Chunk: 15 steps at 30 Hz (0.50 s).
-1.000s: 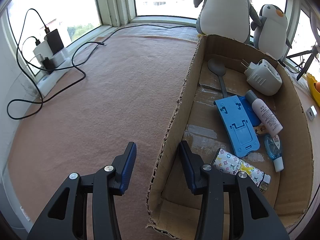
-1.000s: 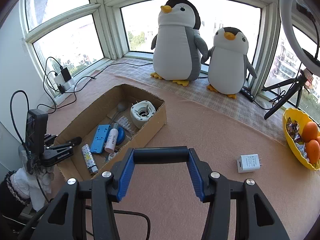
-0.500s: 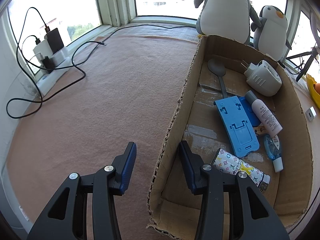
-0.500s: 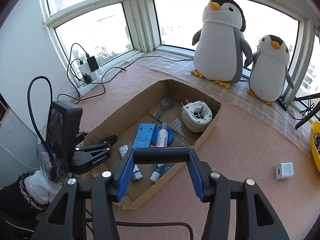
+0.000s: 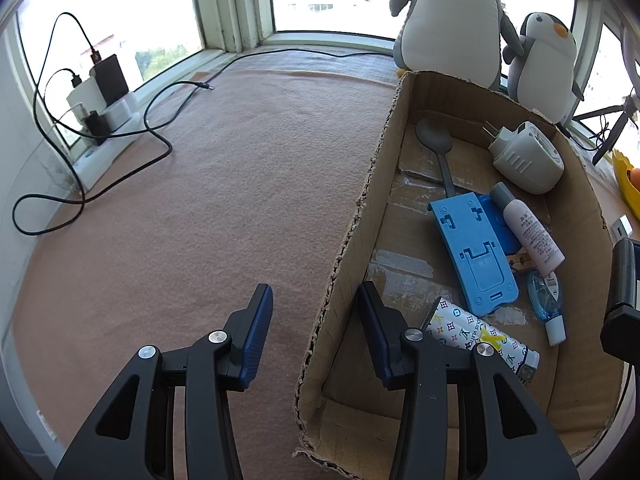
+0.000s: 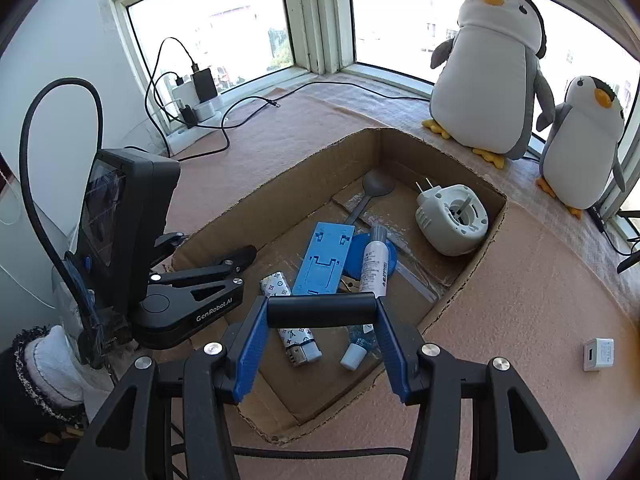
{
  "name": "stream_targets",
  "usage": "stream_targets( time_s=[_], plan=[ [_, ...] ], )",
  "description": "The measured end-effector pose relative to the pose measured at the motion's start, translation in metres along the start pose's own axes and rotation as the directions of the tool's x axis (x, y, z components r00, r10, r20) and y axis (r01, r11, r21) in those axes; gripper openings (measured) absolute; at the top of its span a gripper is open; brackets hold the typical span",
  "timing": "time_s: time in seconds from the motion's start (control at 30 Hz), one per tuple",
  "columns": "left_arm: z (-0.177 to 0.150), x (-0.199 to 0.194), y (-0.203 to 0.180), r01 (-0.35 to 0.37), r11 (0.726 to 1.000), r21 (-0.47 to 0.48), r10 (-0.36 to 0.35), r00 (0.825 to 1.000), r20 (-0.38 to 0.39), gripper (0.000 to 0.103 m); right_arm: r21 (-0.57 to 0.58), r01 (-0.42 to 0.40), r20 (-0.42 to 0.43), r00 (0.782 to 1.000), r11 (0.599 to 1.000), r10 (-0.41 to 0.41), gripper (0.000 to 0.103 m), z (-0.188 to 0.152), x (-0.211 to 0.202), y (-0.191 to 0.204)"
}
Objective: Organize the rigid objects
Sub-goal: 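Open the right gripper to drop the black cylinder into the box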
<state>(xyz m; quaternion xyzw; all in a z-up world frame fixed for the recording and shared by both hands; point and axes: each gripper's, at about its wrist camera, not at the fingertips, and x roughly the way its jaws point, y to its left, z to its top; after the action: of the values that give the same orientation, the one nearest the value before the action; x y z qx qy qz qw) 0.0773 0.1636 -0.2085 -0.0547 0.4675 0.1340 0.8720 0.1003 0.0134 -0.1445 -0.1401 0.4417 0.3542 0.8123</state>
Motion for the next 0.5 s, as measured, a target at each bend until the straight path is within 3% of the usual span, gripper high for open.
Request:
stream_targets(
  time_s=[0.07, 0.2, 0.5],
  plan=[
    [0.0, 0.0, 0.0, 0.001, 1.0, -0.001, -0.001, 1.0, 0.0, 0.044, -0.007, -0.002, 0.0, 1.0, 1.0, 0.002, 0.049, 0.0, 0.0, 0.001],
    [0.0, 0.0, 0.0, 0.0, 1.0, 0.001, 0.0, 1.0, 0.001, 0.044, -0.006, 0.006, 0.018, 1.0, 1.0, -0.006, 0.065, 0.001, -0.003, 0.001],
    [0.0, 0.0, 0.0, -0.001, 1.0, 0.0, 0.001, 1.0, 0.001, 0.044, 0.046, 0.02, 0.031, 0.999, 0.999, -0.022, 0.066, 0.0, -0.009, -0.013]
  ],
)
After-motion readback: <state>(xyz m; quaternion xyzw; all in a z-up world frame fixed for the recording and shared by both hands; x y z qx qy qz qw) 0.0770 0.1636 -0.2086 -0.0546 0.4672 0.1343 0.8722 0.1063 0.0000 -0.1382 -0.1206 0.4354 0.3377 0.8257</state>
